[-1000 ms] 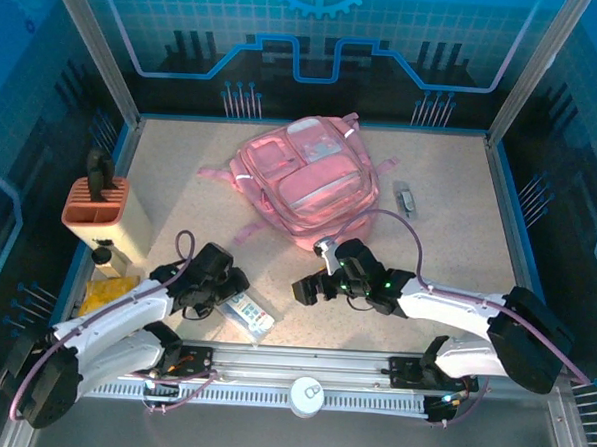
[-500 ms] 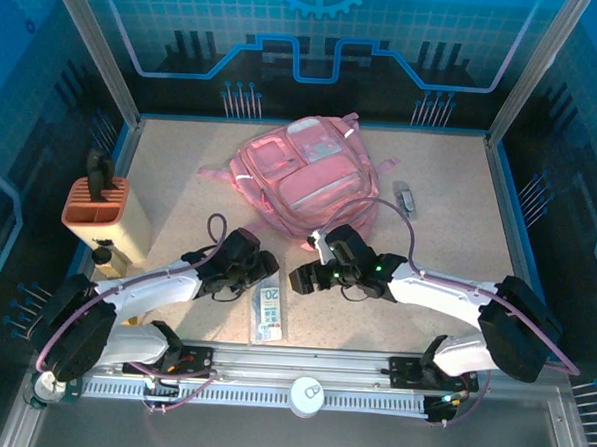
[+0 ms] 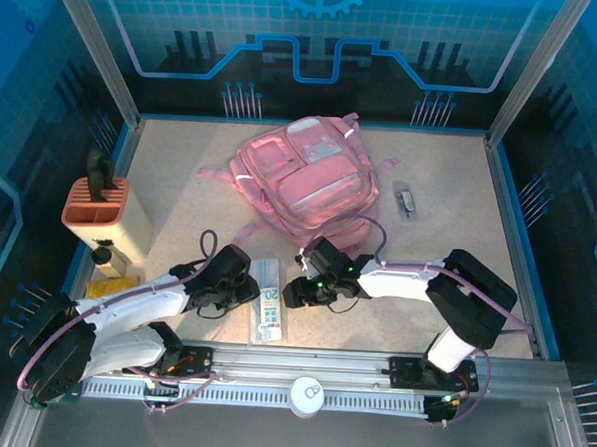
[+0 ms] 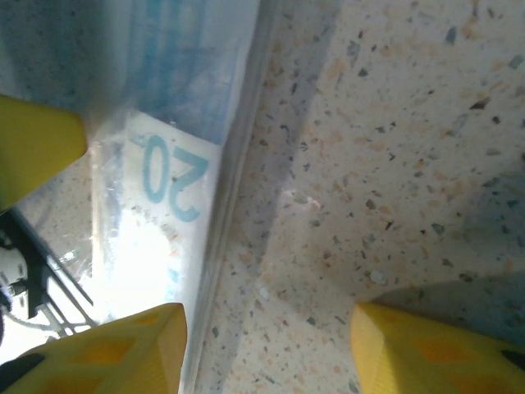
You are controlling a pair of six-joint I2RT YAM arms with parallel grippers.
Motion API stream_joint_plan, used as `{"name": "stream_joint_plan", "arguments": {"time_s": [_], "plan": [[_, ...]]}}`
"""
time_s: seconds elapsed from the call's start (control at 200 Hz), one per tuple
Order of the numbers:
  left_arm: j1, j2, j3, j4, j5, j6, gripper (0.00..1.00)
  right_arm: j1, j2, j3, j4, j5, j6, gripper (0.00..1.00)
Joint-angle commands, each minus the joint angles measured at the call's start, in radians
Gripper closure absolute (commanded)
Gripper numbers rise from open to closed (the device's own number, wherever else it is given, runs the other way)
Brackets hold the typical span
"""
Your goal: Pack books, pencil case, and school supplies into a backpack
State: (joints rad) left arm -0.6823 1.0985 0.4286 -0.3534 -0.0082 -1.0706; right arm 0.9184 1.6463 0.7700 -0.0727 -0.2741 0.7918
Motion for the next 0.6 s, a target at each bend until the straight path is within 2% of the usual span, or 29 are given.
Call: {"name": "stream_joint_plan", "arguments": {"time_s": [0.0, 0.265, 0.595], "plan": [[-0.011, 0.003, -0.028, -0.013, 0.027, 0.023, 0.72, 0.029, 0.035, 0.033, 0.044, -0.015, 0.063, 0.45], [-0.013, 0.024, -0.057, 0.045, 0.053, 0.01, 0.88, 0.05, 0.057, 0.048, 0.064, -0.006, 0.075, 0.45], [-0.016, 0.081, -0.081, 0.12, 0.06, -0.014, 0.94, 0.075, 0.038, 0.052, 0.086, -0.013, 0.086, 0.45]]}}
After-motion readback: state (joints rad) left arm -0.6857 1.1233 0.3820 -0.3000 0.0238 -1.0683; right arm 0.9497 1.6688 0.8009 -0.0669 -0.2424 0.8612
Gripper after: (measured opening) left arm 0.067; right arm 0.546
